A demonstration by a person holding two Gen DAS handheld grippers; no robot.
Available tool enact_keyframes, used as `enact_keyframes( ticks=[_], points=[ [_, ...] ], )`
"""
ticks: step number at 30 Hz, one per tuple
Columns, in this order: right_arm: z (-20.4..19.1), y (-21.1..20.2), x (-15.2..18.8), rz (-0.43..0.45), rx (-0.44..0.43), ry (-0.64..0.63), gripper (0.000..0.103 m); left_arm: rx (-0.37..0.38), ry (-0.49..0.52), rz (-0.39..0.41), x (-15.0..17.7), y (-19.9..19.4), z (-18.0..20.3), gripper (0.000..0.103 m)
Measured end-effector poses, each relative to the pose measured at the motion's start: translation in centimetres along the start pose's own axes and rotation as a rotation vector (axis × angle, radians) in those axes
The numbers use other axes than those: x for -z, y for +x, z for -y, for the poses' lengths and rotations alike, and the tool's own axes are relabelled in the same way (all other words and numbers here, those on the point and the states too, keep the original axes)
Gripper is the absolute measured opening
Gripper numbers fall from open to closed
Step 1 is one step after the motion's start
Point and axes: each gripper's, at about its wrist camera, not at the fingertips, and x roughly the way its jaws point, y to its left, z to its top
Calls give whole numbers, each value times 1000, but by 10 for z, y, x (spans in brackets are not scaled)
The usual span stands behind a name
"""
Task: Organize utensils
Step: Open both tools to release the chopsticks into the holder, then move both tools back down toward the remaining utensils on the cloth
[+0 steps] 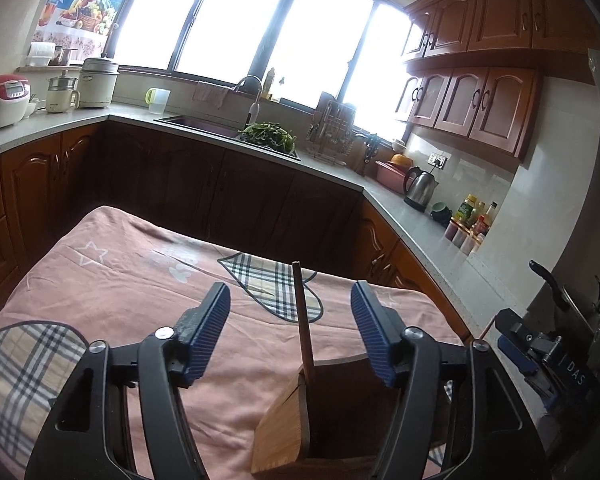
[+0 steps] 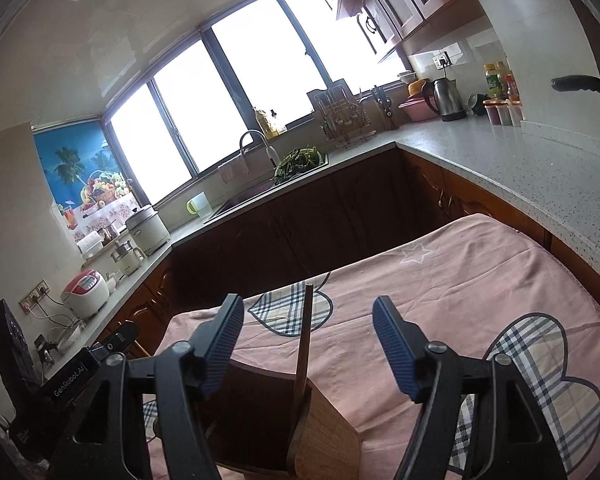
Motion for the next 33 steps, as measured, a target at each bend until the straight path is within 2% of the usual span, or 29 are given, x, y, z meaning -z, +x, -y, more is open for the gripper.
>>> enact_keyframes(
  ticks=[2,3,7,13,22,33],
  points=[
    [1,-5,-1,-1,-17,17,85,-5,1,1,1,-8,-1,82],
    [2,-8,-1,2,-25,25,87,-9,4,1,1,-13,-1,84],
    [2,-22,2,-5,-31,30,89,-32,17,-18,6,-31,-4,94],
    [-1,-54,12,-21,-61,31,93,-47,25,-62,20,-66,-9,97],
    [-9,-116,39,-51,-80,13,93,-118,111,-116,52,-124,-9,97],
    [-15,-172,85,-116,-80,-44,94,-125,145,-148,87,-180,-10,97]
  ],
)
